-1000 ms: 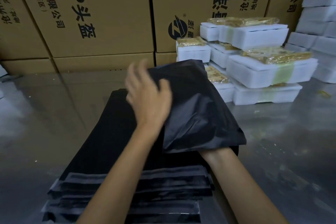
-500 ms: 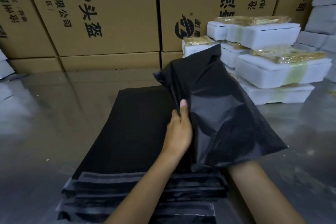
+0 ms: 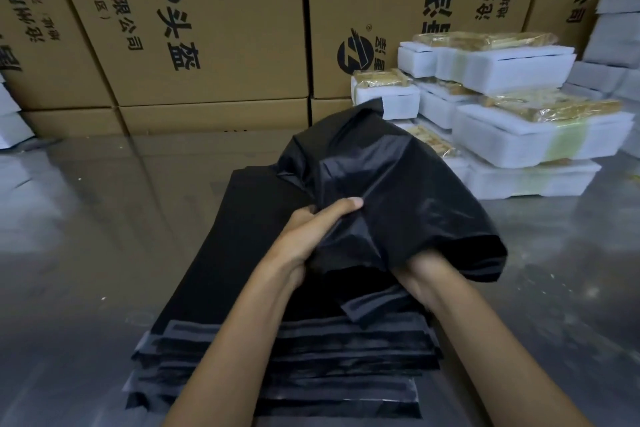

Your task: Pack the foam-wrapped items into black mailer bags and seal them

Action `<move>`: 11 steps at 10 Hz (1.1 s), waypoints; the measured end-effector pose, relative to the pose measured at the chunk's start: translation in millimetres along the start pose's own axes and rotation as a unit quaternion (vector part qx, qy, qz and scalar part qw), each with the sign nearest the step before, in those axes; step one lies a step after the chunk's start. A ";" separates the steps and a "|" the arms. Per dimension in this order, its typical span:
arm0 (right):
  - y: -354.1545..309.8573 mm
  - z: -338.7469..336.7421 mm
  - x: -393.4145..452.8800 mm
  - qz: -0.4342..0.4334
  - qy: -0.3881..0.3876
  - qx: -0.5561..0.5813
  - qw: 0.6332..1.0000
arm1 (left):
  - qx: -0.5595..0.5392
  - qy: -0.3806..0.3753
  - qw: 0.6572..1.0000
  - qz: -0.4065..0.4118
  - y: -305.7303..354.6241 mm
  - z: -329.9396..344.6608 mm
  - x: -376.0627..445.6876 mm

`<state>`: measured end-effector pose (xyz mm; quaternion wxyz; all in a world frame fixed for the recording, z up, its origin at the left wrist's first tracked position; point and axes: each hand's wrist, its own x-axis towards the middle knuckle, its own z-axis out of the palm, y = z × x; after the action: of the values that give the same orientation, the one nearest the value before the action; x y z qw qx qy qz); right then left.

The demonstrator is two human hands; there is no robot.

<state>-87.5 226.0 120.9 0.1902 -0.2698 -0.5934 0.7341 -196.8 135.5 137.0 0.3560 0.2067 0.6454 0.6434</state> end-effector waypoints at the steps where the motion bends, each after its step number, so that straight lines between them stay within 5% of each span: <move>1: 16.2 -20.3 19.6 0.027 -0.032 -0.028 0.999 | -0.069 0.039 0.996 0.027 1.6 -15.4 5.4; 3: 11.8 -8.2 9.9 0.021 -0.086 -0.077 0.993 | -0.150 -0.008 0.988 -0.046 2.1 -38.2 13.2; 4: -9.8 -28.4 -7.4 -0.032 -0.032 -0.194 0.980 | -0.142 0.005 0.988 -0.060 1.4 -47.6 15.3; 5: -39.3 -55.5 -29.0 -0.157 -0.177 -0.149 0.960 | -0.128 -0.005 0.989 -0.073 -0.7 -56.9 15.7; 6: -70.7 -76.1 -42.5 -0.248 -0.118 0.087 0.958 | -0.067 0.050 0.995 -0.055 -9.4 -63.0 21.9; 7: -70.8 -81.4 -7.9 -0.239 0.096 0.053 0.965 | -0.017 0.077 0.996 -0.044 -11.0 -61.5 24.0; 8: -46.7 -44.5 23.0 -0.073 0.092 -0.183 0.976 | 0.008 0.089 0.996 -0.028 -10.1 -56.8 22.8; 10: -18.4 -30.9 35.7 -0.035 0.061 -0.212 0.975 | 0.171 0.099 0.980 -0.014 -6.1 -56.9 21.1; 11: -14.6 -36.4 34.7 -0.021 0.059 -0.224 0.973 | 0.155 0.047 0.986 -0.038 -2.3 -61.3 12.9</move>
<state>-92.5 278.1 123.7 0.1746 -0.3358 -0.7359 0.5614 -249.3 102.8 127.2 0.3129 0.2043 0.7608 0.5306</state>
